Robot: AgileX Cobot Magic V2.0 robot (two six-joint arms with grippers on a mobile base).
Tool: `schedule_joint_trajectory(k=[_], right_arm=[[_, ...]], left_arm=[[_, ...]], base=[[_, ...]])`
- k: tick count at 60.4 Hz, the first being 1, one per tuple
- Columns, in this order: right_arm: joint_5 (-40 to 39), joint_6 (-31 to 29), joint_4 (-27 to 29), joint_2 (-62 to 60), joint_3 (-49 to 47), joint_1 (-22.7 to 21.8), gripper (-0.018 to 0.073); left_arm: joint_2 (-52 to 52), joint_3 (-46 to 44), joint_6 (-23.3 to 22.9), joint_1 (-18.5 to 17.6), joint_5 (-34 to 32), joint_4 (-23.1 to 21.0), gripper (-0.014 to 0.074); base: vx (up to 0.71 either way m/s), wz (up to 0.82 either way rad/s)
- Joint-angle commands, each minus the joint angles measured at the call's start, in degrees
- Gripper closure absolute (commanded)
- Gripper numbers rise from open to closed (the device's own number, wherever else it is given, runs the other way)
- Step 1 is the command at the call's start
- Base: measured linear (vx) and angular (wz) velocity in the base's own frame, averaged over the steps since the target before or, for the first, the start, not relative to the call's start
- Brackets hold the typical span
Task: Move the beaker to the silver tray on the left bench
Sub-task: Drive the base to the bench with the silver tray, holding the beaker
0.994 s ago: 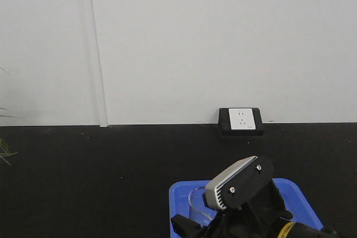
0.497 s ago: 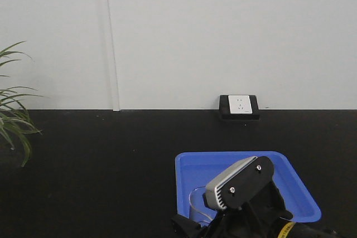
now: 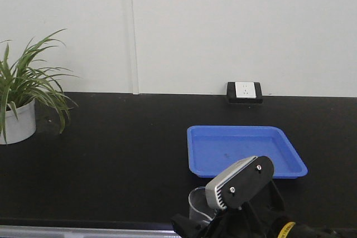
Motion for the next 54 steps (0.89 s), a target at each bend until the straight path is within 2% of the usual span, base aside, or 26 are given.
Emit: schedule_joint_trajectory(k=[1, 54], right_arm=[[-4.07, 0.00, 0.11, -1.72, -1.87, 0.07, 0.0570], [-4.12, 0.00, -0.54, -1.72, -1.87, 0.07, 0.0571]], left_arm=[[-0.40, 1.13, -0.06, -0.31, -4.32, -0.17, 0.0595], [-0.40, 1.13, -0.06, -0.31, -4.32, -0.17, 0.0595]], base=[[-0.37, 0.06], [-0.36, 0.02]])
